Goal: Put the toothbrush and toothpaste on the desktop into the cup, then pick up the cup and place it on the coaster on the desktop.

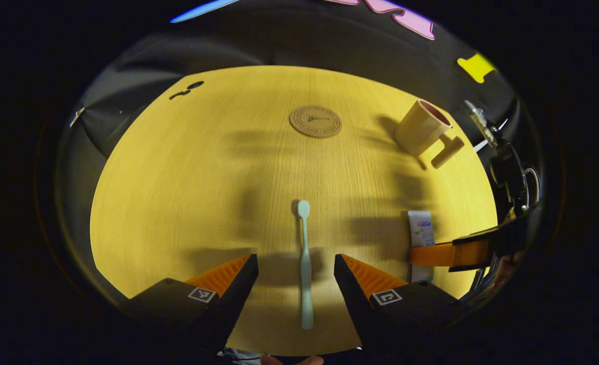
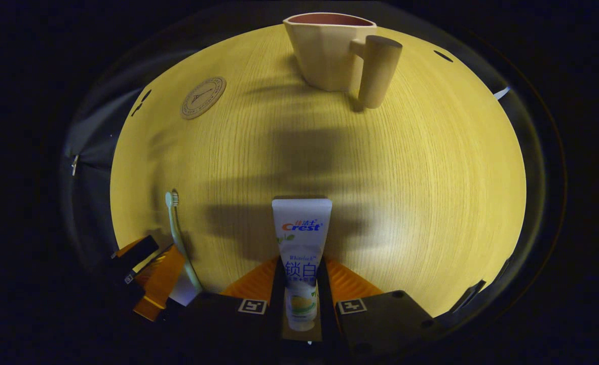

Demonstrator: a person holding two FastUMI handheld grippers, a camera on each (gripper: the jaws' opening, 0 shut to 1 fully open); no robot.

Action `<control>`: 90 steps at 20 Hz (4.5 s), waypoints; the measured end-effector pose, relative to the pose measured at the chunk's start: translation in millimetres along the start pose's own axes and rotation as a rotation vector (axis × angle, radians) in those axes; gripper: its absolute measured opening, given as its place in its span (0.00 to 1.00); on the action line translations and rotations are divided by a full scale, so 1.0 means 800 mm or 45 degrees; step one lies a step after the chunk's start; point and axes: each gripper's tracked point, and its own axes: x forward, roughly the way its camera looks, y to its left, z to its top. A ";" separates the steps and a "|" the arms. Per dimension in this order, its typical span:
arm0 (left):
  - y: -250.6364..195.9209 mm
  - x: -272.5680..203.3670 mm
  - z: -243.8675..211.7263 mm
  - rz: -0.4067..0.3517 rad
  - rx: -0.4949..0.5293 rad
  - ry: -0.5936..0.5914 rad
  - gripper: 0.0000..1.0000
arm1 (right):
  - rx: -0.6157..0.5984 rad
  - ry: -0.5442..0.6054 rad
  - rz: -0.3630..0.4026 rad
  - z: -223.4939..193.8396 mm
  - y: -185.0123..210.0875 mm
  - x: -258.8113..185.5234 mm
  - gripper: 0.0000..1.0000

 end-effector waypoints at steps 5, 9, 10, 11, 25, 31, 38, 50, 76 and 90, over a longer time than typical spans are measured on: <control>-0.001 0.021 -0.001 0.083 0.084 0.050 0.92 | -0.008 0.015 0.036 0.000 0.001 0.000 0.36; -0.002 0.020 -0.006 0.107 0.042 0.075 0.64 | -0.009 0.012 0.027 0.001 0.000 0.000 0.36; -0.002 0.018 -0.008 0.113 0.025 0.088 0.50 | -0.009 0.011 0.024 0.001 0.000 0.001 0.31; -0.003 0.018 -0.011 0.115 0.011 0.107 0.39 | -0.009 0.012 0.023 0.001 0.000 0.001 0.36; -0.043 -0.040 0.029 -0.155 -0.118 -0.235 0.06 | 0.016 -0.439 0.311 0.023 0.007 -0.024 0.29; -0.083 -0.080 0.064 -0.275 -0.064 -0.497 0.07 | -0.061 -0.766 0.436 0.029 -0.008 -0.063 0.22; -0.146 -0.149 0.149 -0.473 -0.144 -0.753 0.06 | -0.010 -1.117 0.540 0.076 -0.047 -0.205 0.22; -0.230 -0.158 0.299 -0.612 -0.258 -1.043 0.06 | 0.066 -1.506 0.649 0.117 -0.087 -0.259 0.15; -0.250 -0.071 0.380 -0.534 -0.431 -1.173 0.06 | 0.101 -1.368 0.609 0.096 -0.083 -0.148 0.59; -0.289 -0.025 0.325 -0.318 -0.213 -1.230 0.07 | 0.259 -1.365 0.585 0.081 -0.148 -0.150 0.59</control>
